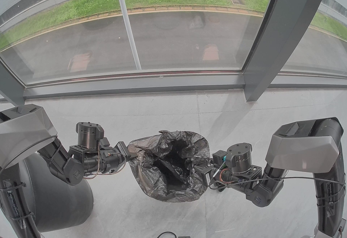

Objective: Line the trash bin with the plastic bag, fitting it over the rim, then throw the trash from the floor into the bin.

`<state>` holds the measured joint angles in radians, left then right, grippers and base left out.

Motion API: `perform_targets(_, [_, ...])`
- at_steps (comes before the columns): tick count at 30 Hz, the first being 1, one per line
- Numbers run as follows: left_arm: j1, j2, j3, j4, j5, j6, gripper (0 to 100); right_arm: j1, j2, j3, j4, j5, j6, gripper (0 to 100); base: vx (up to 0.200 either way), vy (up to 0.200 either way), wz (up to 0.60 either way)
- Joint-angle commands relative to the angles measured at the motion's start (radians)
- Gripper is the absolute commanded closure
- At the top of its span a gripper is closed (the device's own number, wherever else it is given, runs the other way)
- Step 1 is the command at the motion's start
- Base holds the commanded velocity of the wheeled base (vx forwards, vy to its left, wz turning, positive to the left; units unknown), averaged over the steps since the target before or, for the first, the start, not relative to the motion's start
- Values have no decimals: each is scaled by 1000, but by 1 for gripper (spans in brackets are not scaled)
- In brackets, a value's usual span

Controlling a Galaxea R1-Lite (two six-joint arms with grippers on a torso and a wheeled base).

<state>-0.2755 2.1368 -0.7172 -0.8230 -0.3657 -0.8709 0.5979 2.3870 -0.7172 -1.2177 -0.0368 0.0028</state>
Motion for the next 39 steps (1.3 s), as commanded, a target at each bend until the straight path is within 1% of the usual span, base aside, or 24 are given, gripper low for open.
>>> perform_targets(1, [4, 5, -2, -1, -1, 0, 100, 0, -3, -1, -3, 0, 2, 0, 0, 0, 0])
perform_targets(10, [4, 3, -2, -1, -5, 1, 100, 5, -97, 25, 13, 0, 3, 0, 0, 0, 0])
perform_targets(16, [4, 3, 1, -2, -5, 0, 100, 22, -103, 24, 40, -8, 5, 0, 0, 0, 0])
perform_targets(21, [4, 2, 2, -2, -7, 0, 100, 26, -97, 15, 41, -51, 3, 0, 0, 0, 0])
perform_targets(25, [2, 2, 2, -2, -7, 0, 100, 28, -97, 1, 44, -58, 2, 0, 0, 0, 0])
perform_targets(29, [2, 3, 1, -2, -7, 0, 100, 30, -92, -47, 86, -130, -1, 0, 0, 0, 0])
perform_targets(32, [2, 2, 2, -2, -7, 0, 100, 39, -103, -39, 110, -150, -4, 0, 0, 0, 0])
perform_targets(35, [2, 0, 4, -1, -5, 0, 100, 49, -126, -8, 113, -147, -6, 0, 0, 0, 0])
perform_targets(39, [2, 3, 2, -2, -7, 0, 100, 76, -163, 19, 125, -123, 8, 0, 0, 0, 0])
